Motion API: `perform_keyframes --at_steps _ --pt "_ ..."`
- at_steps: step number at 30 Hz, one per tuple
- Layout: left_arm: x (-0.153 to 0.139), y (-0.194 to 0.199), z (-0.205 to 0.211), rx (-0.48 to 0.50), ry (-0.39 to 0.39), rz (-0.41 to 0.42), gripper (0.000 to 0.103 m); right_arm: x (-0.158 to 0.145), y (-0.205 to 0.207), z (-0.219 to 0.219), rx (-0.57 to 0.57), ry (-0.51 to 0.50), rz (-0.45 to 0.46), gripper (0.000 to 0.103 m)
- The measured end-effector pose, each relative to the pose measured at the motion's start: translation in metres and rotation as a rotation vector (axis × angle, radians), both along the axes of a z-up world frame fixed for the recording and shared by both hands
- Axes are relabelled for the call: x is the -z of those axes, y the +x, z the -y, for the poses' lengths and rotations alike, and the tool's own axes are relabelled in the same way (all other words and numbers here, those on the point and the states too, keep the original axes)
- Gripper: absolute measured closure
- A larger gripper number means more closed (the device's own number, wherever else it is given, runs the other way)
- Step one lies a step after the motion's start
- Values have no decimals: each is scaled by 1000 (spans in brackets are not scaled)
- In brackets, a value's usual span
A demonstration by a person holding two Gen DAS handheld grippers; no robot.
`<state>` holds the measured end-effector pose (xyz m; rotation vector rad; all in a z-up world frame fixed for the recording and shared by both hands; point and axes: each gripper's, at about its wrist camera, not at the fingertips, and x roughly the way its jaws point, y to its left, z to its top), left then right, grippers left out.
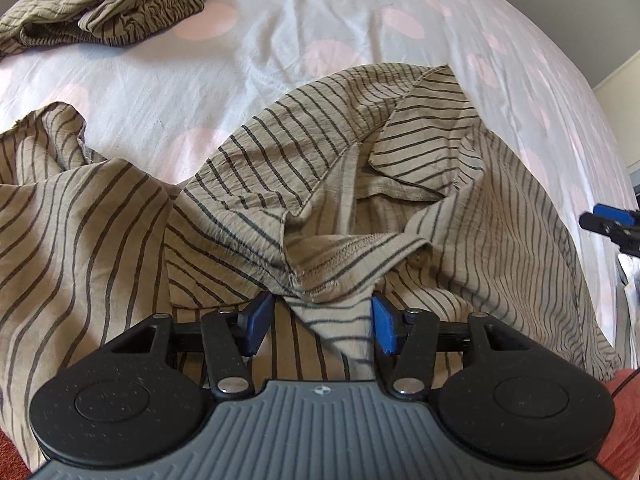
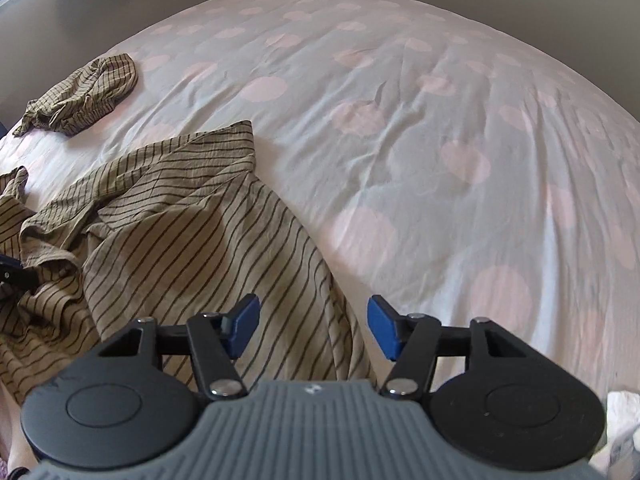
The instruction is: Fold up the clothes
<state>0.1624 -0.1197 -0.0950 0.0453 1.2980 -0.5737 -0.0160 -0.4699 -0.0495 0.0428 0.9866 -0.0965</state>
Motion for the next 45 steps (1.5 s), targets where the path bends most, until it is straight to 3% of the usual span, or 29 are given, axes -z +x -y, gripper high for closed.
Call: perform_keyframes --at_steps 3,5,8,13,15,22,26,30,33,39,45 --pt "5 3 4 1 6 12 55 17 28 8 -1 5 -3 42" --pt "6 5 6 5 15 28 69 29 44 15 3 17 -11 46" --pt "5 11 5 7 9 39 83 49 58 24 23 51 -40 56" --pt "-6 18 7 32 -34 102 95 59 55 24 15 92 -46 80" --pt "-15 21 11 54 -41 142 97 48 49 24 28 82 -14 97" --pt "-84 23 29 145 -72 352 99 -11 24 28 112 6 140 100" --pt "-132 12 45 196 -128 461 99 -63 -4 31 146 -103 246 100" --pt "-157 -17 65 301 -189 508 99 -71 -49 37 201 -121 232 100" --pt "-149 -45 79 407 -191 507 99 -77 -82 42 243 -135 222 100" --pt "-95 -104 96 621 -90 489 99 -86 -147 49 322 -158 198 100" --pt "-50 -128 84 622 -68 386 98 -47 -187 21 366 -120 156 99"
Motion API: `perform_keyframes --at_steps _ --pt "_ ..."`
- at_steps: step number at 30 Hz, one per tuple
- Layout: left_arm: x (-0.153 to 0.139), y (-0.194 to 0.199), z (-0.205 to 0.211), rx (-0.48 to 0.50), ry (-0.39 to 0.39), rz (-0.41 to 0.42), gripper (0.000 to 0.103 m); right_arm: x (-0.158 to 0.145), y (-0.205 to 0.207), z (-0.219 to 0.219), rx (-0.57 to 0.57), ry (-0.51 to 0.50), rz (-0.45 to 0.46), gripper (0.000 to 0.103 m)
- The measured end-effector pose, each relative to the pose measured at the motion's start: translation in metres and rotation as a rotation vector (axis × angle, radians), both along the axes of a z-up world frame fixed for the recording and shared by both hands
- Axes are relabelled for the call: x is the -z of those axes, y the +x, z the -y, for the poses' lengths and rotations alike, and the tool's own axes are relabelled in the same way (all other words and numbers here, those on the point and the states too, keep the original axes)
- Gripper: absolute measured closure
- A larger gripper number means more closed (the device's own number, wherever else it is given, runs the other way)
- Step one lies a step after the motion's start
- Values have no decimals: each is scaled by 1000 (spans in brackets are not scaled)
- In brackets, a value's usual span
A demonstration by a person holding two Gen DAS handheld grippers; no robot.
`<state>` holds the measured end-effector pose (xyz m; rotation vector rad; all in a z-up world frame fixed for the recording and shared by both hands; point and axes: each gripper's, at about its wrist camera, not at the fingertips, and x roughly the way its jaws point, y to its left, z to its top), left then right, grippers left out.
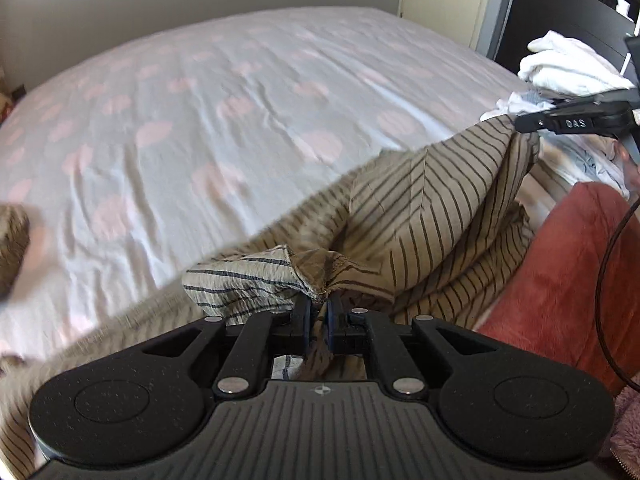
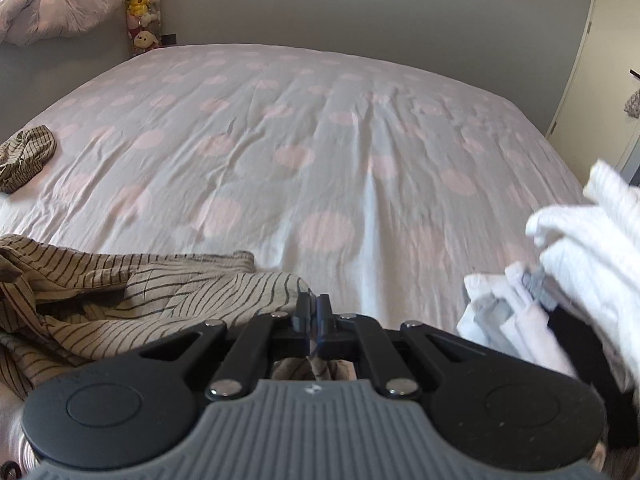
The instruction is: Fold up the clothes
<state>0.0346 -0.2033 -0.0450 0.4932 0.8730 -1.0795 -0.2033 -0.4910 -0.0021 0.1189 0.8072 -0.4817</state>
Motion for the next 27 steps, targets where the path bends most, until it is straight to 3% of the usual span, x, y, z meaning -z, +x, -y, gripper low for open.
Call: perform_keyframes --at_steps 2,4,7,10,13,18,21,22,23,25,27 --pt "11 -1 -8 -29 5 -37 94 11 -8 -5 29 20 4 99" --pt "20 -1 -16 -56 10 -69 84 21 -14 -8 52 30 0 99" --pt "19 -1 -27 -82 11 -69 70 29 -18 -10 67 36 -7 99" --pt "7 9 -40 -143 -35 -85 55 32 -18 -10 63 40 -9 99" --pt "2 33 -42 -240 -82 -142 52 36 -17 -10 59 45 -11 99" --pt "7 70 -32 -361 -115 -282 51 41 -16 -10 55 53 -13 99" --pt "19 86 -20 -401 -90 -364 52 42 -17 -8 65 67 -9 99" --pt "23 88 -17 -407 -77 -376 57 43 -16 -7 67 70 -9 99" --pt "26 88 -14 -406 -71 -380 72 43 -16 -7 67 72 -10 99" --pt "26 83 -7 -387 -78 -363 86 44 -16 -7 66 73 -13 99" --pt "20 74 -1 -345 -112 -327 92 45 -15 -7 65 76 -18 99"
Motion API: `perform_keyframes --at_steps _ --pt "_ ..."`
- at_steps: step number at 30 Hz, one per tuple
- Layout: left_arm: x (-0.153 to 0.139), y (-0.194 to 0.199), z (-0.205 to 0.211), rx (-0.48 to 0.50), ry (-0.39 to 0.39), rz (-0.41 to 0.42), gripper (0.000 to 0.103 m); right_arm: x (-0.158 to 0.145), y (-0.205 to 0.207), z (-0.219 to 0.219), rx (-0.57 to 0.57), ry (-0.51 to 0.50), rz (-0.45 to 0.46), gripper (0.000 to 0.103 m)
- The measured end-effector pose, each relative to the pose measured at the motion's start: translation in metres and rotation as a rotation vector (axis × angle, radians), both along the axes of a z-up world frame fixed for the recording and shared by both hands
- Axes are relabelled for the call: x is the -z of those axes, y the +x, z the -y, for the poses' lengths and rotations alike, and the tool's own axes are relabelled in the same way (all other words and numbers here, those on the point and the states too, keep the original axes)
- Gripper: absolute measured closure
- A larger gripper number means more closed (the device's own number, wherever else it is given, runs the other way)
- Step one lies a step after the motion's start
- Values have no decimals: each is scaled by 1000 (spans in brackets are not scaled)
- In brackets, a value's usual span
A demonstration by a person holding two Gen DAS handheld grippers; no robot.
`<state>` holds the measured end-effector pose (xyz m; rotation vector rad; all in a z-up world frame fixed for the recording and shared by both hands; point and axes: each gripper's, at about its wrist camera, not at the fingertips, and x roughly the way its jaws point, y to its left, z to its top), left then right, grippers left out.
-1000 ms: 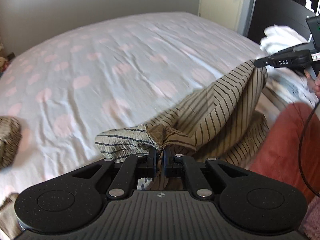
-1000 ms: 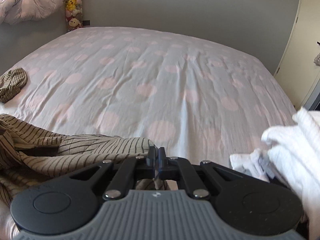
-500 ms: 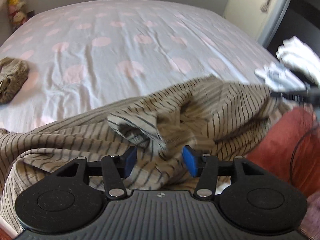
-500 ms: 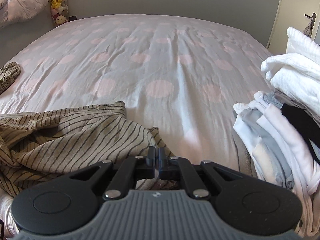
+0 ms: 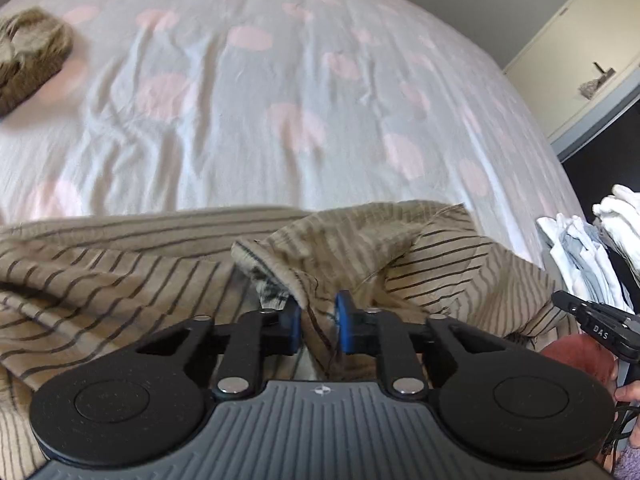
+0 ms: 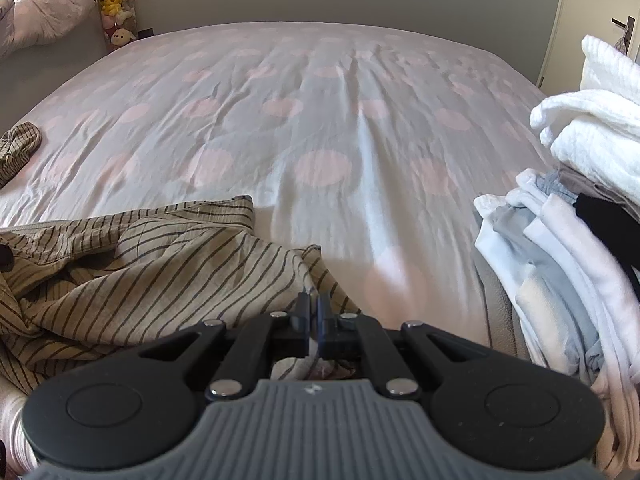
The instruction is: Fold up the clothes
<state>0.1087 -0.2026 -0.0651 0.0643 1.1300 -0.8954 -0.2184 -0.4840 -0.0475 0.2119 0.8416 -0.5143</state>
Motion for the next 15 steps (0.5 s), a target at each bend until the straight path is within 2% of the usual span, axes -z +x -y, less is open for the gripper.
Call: perform_keyframes --at_steps 4,15 --pt "-22 -30 17 132 -129 72 94 2 2 1 -4 9 -10 99" --pt "-6 -115 49 383 -41 131 94 3 1 -1 -3 11 -10 99"
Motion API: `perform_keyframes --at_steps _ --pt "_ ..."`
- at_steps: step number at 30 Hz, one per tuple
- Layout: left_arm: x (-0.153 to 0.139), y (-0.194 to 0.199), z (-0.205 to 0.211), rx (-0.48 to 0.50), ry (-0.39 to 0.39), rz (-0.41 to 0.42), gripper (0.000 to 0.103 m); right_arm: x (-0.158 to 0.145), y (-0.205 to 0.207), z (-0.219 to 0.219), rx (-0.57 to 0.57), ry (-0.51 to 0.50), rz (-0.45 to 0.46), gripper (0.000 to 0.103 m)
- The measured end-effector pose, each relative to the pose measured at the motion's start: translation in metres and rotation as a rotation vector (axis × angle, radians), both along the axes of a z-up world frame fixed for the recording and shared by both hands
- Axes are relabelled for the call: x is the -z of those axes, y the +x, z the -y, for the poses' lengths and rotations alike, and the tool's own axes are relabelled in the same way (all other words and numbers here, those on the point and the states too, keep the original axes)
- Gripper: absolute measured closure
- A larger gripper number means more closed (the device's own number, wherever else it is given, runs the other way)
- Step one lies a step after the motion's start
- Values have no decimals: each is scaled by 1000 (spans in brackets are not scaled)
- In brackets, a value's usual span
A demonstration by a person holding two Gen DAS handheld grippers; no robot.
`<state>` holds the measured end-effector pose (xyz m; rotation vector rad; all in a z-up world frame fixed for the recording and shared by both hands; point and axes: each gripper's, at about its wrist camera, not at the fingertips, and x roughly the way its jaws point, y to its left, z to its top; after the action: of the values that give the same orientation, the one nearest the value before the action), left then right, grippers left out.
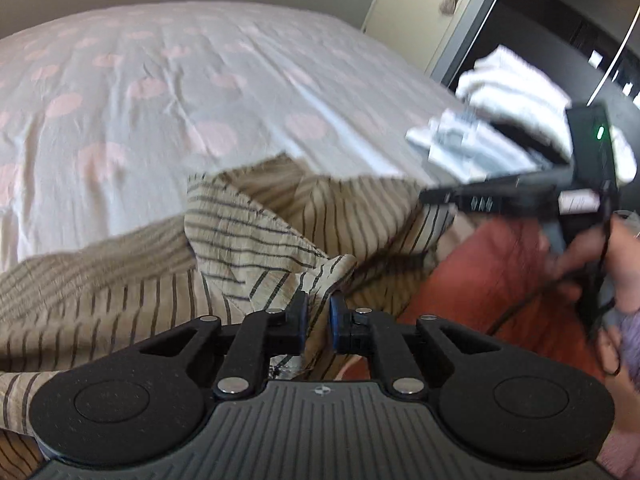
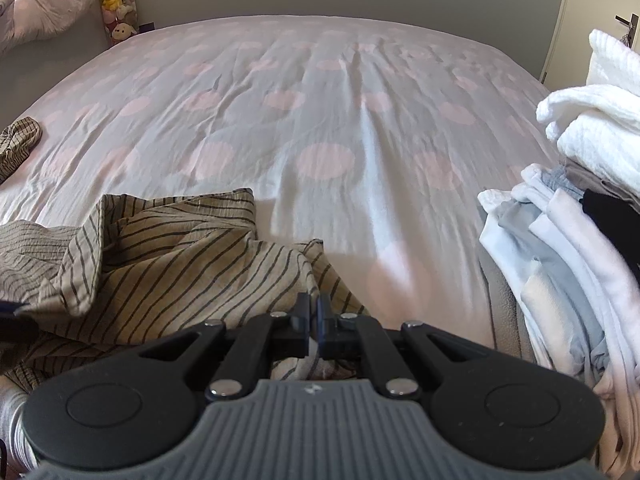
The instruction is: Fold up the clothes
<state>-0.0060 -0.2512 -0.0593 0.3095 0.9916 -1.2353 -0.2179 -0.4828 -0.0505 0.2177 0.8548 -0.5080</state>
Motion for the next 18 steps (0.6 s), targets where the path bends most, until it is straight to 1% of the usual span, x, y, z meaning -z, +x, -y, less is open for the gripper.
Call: perform_keyframes --at_steps 1,3,5,6,7,8,12,15,18 --pt "1 -5 1 16 7 3 93 0 0 0 0 1 1 99" --pt "3 -5 -5 23 18 -6 84 0 -1 1 -1 4 4 99" --pt "-1 -3 -13 32 15 2 72 0 -1 1 -1 7 6 98" --pt "-4 -2 -16 36 11 8 70 0 -2 2 -1 8 8 98" --pt "-8 -1 -20 39 7 17 61 0 -2 2 -2 10 8 98" --pt "-13 2 -23 41 3 31 58 0 -2 2 -3 11 9 98" --pt "-32 21 -30 61 16 122 58 0 -1 3 -5 17 10 98" --pt "-39 42 -34 67 69 227 58 0 -1 3 -8 20 11 98" --pt "-36 70 -38 100 124 281 58 0 0 4 -9 25 11 97"
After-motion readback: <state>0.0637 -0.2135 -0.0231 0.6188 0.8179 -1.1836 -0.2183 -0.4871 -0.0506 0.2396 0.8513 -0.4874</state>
